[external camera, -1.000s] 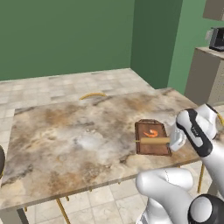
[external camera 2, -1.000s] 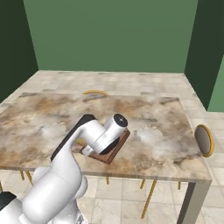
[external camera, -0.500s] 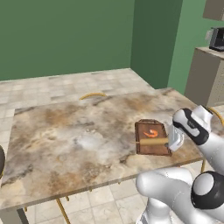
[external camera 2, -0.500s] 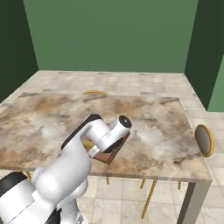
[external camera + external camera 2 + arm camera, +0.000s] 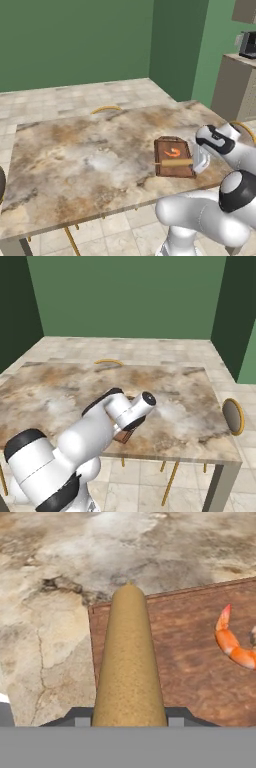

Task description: Open the cabinet, retrieve the rolling pin, and place it next to the meat on the cutting board to prepare for tenderizing.

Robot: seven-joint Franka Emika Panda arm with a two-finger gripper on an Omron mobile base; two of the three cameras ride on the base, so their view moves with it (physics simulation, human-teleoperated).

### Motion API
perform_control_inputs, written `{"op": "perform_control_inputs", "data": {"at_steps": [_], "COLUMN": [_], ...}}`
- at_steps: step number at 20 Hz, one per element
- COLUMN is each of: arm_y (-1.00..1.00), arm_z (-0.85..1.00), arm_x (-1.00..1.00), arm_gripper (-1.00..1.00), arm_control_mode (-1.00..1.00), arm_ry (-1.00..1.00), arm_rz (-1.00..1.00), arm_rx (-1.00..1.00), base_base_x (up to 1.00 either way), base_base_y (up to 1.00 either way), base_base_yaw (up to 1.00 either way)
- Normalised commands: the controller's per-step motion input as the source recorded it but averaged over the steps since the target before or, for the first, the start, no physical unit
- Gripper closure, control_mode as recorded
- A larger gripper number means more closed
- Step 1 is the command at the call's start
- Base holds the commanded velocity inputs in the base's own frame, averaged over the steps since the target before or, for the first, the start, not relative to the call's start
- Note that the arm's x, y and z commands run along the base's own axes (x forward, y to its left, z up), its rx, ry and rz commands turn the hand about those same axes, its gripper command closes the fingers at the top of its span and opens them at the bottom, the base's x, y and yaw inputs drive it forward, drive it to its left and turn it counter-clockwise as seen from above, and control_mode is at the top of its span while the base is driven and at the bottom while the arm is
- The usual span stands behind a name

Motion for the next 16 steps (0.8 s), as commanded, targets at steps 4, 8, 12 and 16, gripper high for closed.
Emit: {"op": "perform_control_inputs", "data": {"at_steps": [4,8,12,16], "arm_y": [-0.06,0.0,0.0,0.0], "arm_z": [-0.22,-0.1,-0.09,-0.14], "arm_x": [0.16,0.09,0.1,0.11], "arm_gripper": [1.0,1.0,1.0,1.0], "arm_control_mode": [-1.0,-1.0,-1.0,-1.0], "arm_ry": [0.0,0.0,0.0,0.0], "arm_rz": [0.0,0.0,0.0,0.0], "arm_rx": [0.0,0.01,0.01,0.01], "base_base_x": [0.0,0.0,0.0,0.0], "base_base_y": [0.0,0.0,0.0,0.0], "base_base_yaw": [0.0,0.0,0.0,0.0]}}
